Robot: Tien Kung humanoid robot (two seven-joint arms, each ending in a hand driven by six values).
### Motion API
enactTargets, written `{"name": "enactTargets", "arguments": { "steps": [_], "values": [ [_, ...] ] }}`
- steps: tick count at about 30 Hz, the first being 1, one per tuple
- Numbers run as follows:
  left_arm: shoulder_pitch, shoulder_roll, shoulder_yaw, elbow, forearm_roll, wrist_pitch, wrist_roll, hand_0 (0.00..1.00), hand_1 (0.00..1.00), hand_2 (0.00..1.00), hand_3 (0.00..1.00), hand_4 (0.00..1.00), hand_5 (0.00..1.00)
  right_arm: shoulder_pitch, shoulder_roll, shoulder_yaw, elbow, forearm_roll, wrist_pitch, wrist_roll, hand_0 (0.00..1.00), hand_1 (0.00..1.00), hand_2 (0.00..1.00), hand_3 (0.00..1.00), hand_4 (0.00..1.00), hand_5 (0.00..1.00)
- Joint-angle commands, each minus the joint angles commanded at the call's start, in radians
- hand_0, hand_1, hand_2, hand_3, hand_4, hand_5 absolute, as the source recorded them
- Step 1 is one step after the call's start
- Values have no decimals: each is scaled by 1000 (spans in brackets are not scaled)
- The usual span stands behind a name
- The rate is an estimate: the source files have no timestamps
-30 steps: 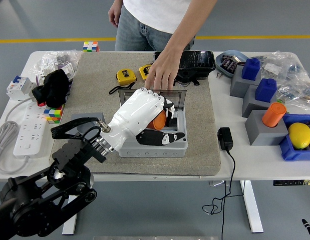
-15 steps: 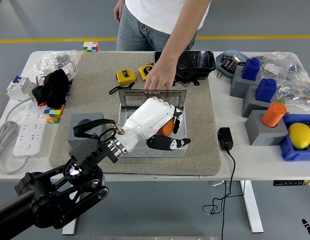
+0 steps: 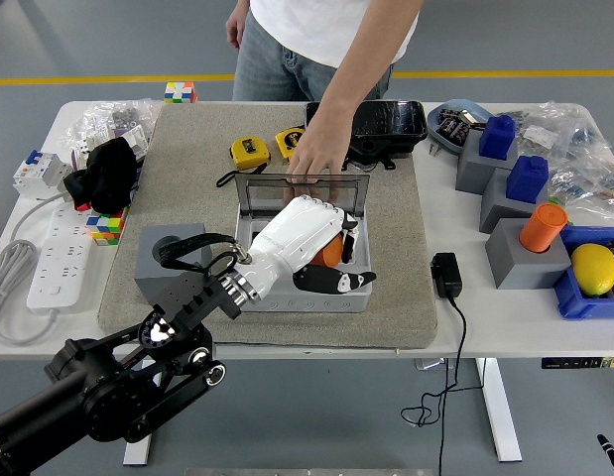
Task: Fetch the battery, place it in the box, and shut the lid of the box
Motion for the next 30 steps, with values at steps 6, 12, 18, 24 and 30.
{"name": "enactTargets", "arguments": {
  "steps": [6, 12, 18, 24, 30],
  "values": [
    [-23, -24, -7, 50, -11, 6, -11, 76, 30, 72, 54, 854, 438, 3, -1, -1, 0, -1, 0, -1, 917, 904, 860, 891, 998, 998],
    [-42, -46, -5, 109, -26, 2, -22, 88, 35, 79, 64, 852, 440, 3, 0, -4, 0, 0, 0, -1, 916, 904, 860, 891, 998, 998],
    [-56, -71, -2, 152, -30, 0, -28, 93, 39, 83, 65, 854, 445, 3, -1, -8, 0, 2, 0, -1, 916, 904, 860, 891, 998, 998],
    [-66, -80, -6, 186, -44, -1, -42, 96, 45, 89, 69, 861, 469, 5, -2, -9, 0, 3, 0, -2, 915, 904, 860, 890, 998, 998],
    [-70, -86, -16, 206, -68, -7, -57, 107, 53, 97, 81, 901, 617, 7, -2, -8, 0, 3, 1, -2, 914, 904, 861, 891, 998, 998]
  ]
}}
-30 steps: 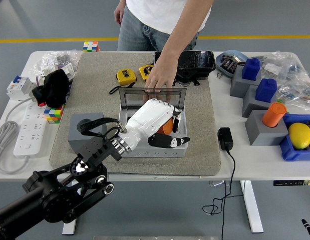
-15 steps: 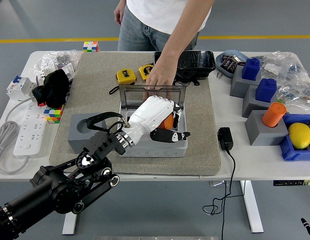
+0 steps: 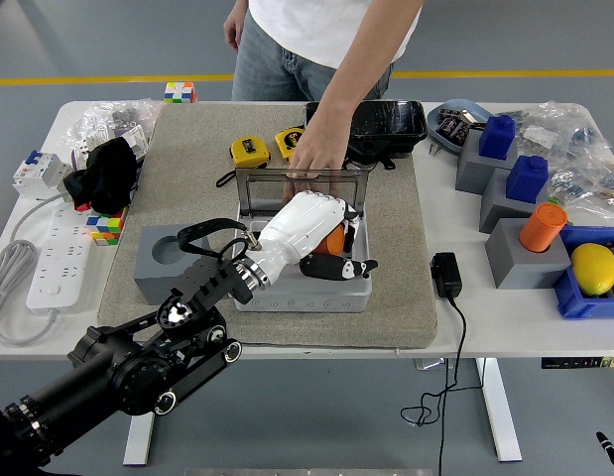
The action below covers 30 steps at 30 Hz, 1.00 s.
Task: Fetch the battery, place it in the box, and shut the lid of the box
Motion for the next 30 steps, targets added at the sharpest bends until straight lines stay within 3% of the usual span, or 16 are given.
{"name": "enactTargets", "arguments": {
  "steps": [16, 30],
  "values": [
    [-1, -3, -8, 3, 2, -17, 1, 117, 65, 107, 93, 910, 644, 5, 1, -2, 0, 4, 1, 1, 914, 904, 860, 890, 998, 998],
    [0, -4, -10, 4, 4, -26, -4, 191, 126, 151, 134, 921, 665, 4, 0, -8, 0, 7, 1, 0, 914, 904, 858, 889, 998, 998]
  ]
}}
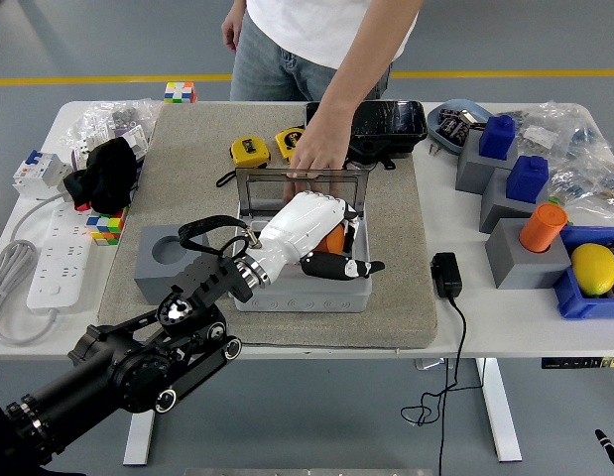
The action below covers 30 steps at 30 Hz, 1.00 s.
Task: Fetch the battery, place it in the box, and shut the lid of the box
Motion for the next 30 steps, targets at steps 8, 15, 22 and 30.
{"name": "enactTargets", "arguments": {
  "steps": [8, 15, 22, 30],
  "values": [
    [5, 0, -2, 5, 1, -1, -3, 293, 232, 182, 166, 929, 675, -2, -1, -2, 0, 1, 0, 0, 913, 904, 858, 890, 998, 998],
    [6, 1, -2, 6, 8, 6, -5, 440, 317, 217, 193, 934, 678, -2, -1, -3, 0, 2, 0, 0, 914, 904, 858, 889, 998, 998],
    [4, 0, -5, 8, 22, 13, -4, 611, 482, 284, 246, 949, 686, -2, 1, 0, 0, 1, 1, 0, 914, 902, 857, 889, 998, 998],
    [5, 1, -7, 14, 37, 24, -14, 841, 707, 569, 535, 965, 702, -1, 1, 5, 0, -2, 1, 0, 913, 902, 856, 890, 998, 998]
  ]
}}
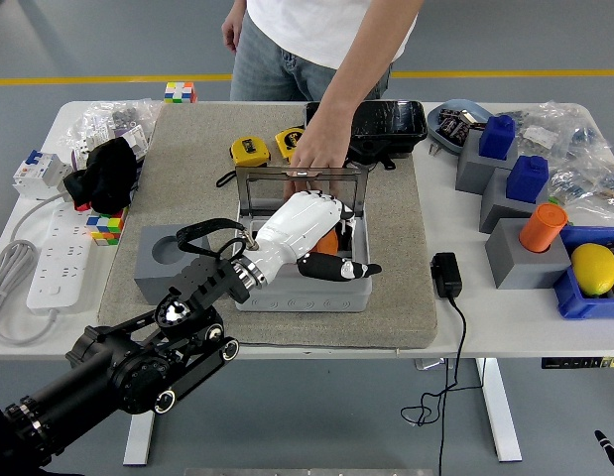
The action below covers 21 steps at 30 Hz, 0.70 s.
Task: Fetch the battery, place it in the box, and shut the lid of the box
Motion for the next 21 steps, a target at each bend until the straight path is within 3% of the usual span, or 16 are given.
{"name": "enactTargets", "arguments": {
  "steps": [4, 5, 9, 13, 16, 17, 19, 21],
  "values": [
    [1, 1, 0, 0, -3, 2, -5, 841, 707, 569, 535, 965, 702, 0, 0, 1, 0, 1, 0, 1, 913, 902, 856, 890, 998, 998],
    [1, 2, 1, -2, -2, 3, -6, 913, 787, 676, 587, 969, 709, 1, -1, 0, 0, 1, 0, 1, 914, 902, 856, 889, 998, 998],
    [6, 6, 0, -11, -3, 19, -13, 913, 787, 676, 587, 969, 709, 0, 0, 3, 0, 0, 0, 1, 914, 902, 856, 889, 998, 998],
    [16, 20, -2, -50, -9, 42, -27, 913, 793, 679, 604, 978, 718, -1, 3, 5, 0, 0, 0, 1, 914, 902, 856, 890, 998, 998],
    [32, 43, 0, -112, -15, 59, -39, 913, 793, 679, 604, 978, 718, -1, 4, 8, 0, 0, -1, 2, 914, 902, 856, 890, 998, 998],
    [36, 53, 0, -136, -17, 55, -41, 718, 652, 580, 552, 998, 739, -2, 4, 9, 0, 0, -1, 2, 914, 901, 856, 890, 998, 998],
    [42, 70, -2, -181, -11, 40, -36, 718, 652, 580, 552, 998, 739, -3, 4, 14, 0, -3, -1, 1, 914, 901, 856, 890, 998, 998],
    [47, 79, -14, -217, -7, -2, -18, 718, 652, 580, 552, 998, 739, -3, 4, 14, 0, -2, -1, 1, 914, 901, 856, 890, 998, 998]
  ]
}}
